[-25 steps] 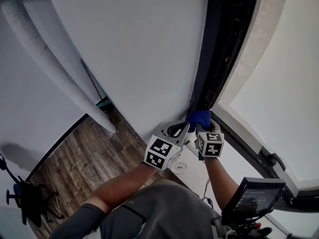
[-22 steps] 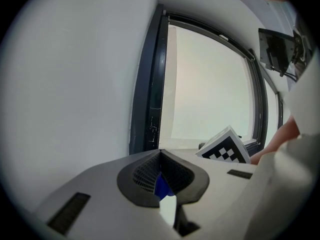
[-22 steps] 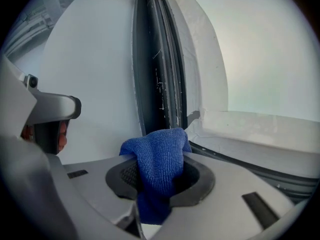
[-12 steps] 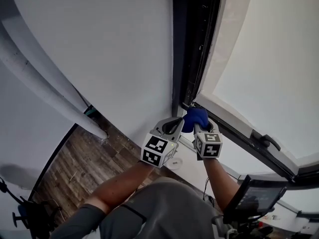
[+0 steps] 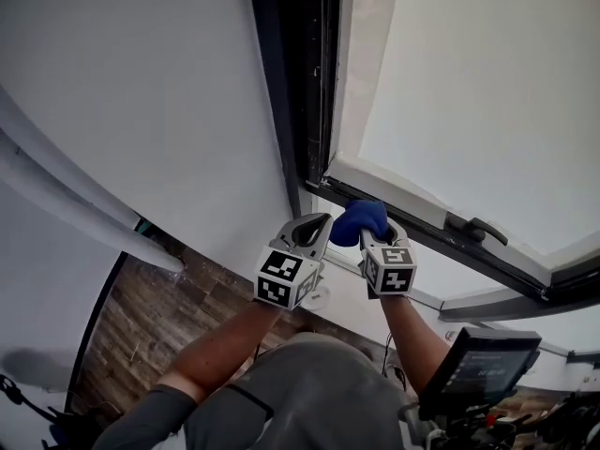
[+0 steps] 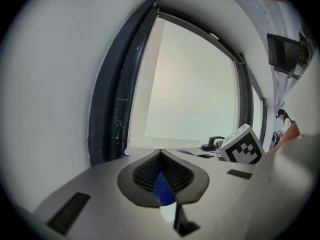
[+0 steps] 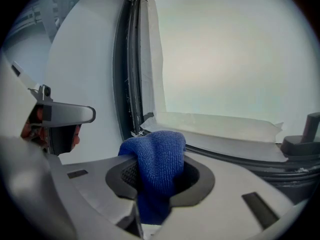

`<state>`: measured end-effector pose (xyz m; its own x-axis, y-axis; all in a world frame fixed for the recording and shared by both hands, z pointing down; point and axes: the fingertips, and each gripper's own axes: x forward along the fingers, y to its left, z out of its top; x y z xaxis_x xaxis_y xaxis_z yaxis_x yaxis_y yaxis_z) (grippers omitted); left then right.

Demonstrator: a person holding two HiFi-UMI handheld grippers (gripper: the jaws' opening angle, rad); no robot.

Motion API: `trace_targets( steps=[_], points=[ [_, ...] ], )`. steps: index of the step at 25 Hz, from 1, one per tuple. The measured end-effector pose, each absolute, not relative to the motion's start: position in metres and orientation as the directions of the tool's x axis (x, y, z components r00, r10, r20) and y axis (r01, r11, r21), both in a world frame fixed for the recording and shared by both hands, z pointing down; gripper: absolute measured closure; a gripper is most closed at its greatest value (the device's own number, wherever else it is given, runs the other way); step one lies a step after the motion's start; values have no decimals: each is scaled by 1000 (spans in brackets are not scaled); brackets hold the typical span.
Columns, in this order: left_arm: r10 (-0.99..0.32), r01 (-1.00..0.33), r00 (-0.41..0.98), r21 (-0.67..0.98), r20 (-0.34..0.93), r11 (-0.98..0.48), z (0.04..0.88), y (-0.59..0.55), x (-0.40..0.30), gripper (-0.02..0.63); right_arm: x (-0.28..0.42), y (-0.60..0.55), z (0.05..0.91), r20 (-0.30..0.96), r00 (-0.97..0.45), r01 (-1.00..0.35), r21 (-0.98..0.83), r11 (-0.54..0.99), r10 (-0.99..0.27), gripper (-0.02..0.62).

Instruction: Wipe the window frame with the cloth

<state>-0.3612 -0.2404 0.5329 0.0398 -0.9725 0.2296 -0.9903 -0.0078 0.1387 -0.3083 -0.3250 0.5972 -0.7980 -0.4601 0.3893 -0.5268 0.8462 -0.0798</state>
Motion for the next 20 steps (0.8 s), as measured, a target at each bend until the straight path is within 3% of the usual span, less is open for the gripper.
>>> trace_targets(
  steps=[20],
  points=[
    [-953,-978,188,137,237,-159,526,-298,-253,597,-177,-367,590,385,-716,-662,-110,741,-582,472]
  ],
)
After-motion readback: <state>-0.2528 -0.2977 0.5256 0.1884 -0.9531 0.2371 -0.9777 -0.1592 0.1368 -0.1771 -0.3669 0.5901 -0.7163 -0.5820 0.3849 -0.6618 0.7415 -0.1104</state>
